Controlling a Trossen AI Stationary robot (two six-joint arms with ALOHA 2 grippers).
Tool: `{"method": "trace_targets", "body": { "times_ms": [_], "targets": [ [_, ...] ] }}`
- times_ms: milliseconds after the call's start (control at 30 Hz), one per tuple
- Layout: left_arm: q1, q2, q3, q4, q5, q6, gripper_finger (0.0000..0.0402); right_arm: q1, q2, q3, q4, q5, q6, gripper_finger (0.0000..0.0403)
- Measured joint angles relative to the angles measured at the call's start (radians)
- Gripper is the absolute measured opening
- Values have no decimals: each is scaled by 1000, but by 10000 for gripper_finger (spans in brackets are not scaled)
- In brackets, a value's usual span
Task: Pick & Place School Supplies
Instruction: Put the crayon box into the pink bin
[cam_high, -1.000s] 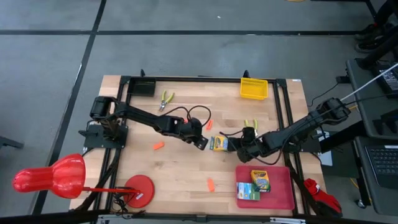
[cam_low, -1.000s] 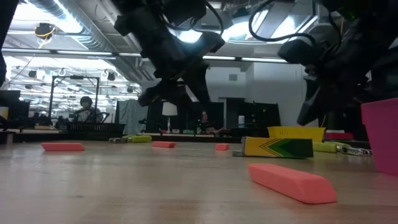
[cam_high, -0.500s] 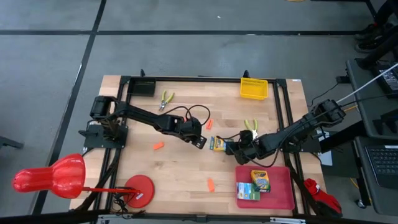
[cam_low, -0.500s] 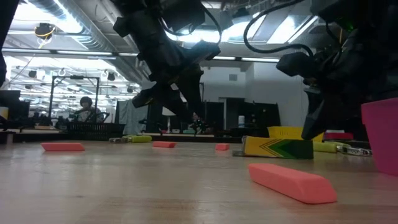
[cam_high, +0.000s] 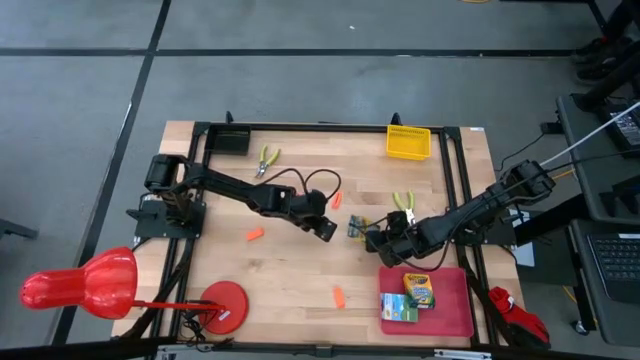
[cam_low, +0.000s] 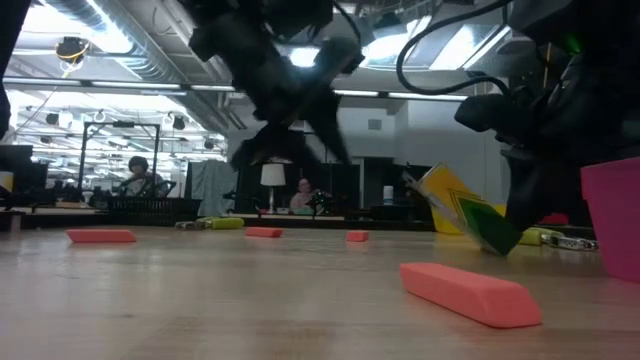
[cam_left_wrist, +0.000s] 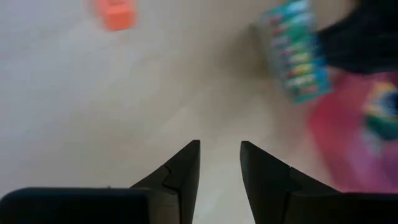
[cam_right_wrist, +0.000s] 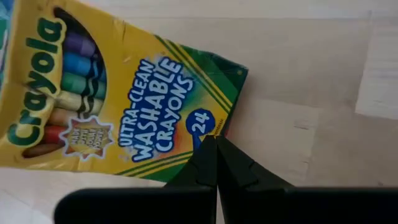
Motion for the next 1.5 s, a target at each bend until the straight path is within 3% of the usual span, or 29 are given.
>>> {"method": "trace_targets", "body": {
  "times_ms": [200, 800, 1033, 1300, 1500],
  "targets": [
    [3, 0, 0, 152, 23, -4, 120, 0, 0, 0, 1, 4, 3, 0],
    [41, 0, 0, 87, -10, -17, 133, 0, 0, 0, 4, 19, 6, 0],
    [34, 42, 0, 80, 30, -45, 139, 0, 0, 0, -2, 21, 6, 0],
    [9, 98, -1, 226, 23, -84, 139, 0, 0, 0, -2, 23, 6, 0],
    [36, 100, -1, 226, 31, -86, 139, 1, 0, 0, -2, 23, 6, 0]
  ]
}}
